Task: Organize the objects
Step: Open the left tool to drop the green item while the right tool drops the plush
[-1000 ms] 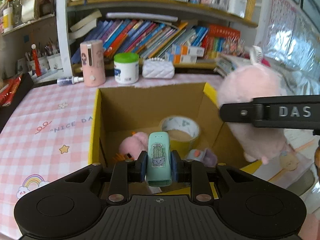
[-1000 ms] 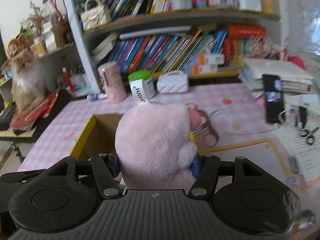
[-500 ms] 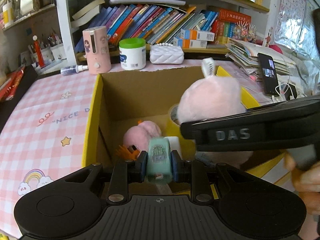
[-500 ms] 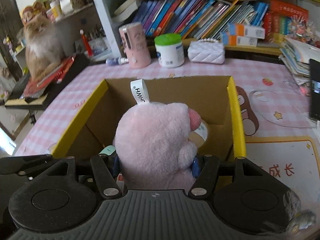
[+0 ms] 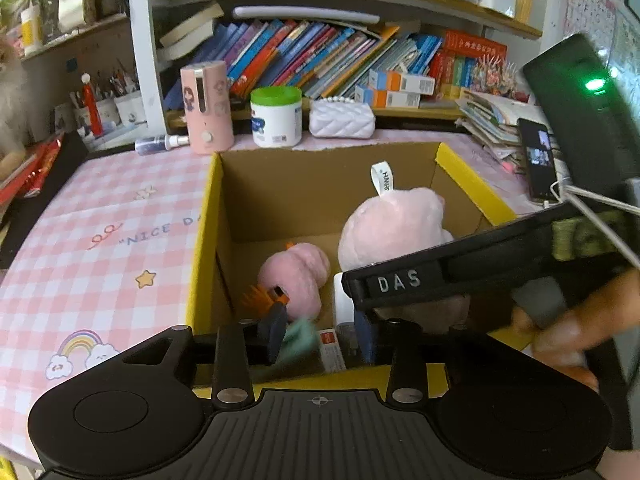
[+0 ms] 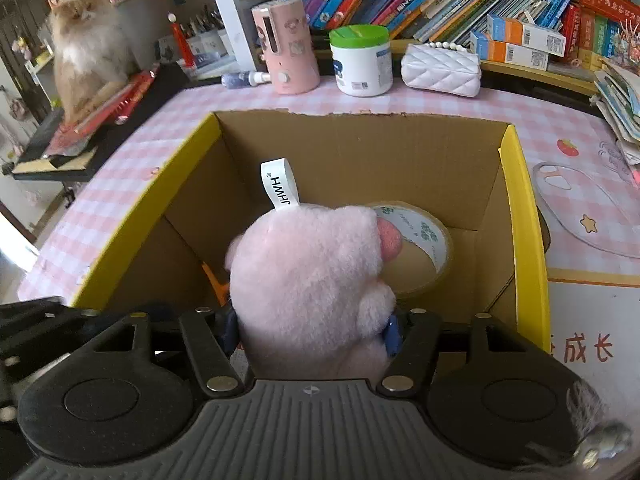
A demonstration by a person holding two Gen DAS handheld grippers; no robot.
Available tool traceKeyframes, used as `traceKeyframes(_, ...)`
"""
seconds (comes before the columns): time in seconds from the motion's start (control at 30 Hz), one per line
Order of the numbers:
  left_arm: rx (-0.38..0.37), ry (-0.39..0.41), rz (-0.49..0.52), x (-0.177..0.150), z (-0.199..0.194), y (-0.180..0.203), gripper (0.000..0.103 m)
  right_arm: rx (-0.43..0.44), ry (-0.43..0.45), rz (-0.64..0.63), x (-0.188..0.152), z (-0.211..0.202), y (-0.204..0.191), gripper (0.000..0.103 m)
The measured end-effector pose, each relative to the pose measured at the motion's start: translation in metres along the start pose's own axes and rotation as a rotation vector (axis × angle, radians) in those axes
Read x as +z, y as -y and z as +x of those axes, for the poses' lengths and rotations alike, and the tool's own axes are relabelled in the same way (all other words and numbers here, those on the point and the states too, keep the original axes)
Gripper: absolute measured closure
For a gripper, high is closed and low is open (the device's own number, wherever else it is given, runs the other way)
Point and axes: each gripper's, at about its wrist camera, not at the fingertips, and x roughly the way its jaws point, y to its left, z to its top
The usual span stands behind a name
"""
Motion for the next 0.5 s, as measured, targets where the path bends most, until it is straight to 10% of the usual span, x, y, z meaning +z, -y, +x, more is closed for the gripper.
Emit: traceKeyframes(0.5,0.056,0.142,0.000,-0.014,-0.057,-0.010,0.033,-0.022,0.132,0.049,-0.001,-0.040,-0.012,0.024)
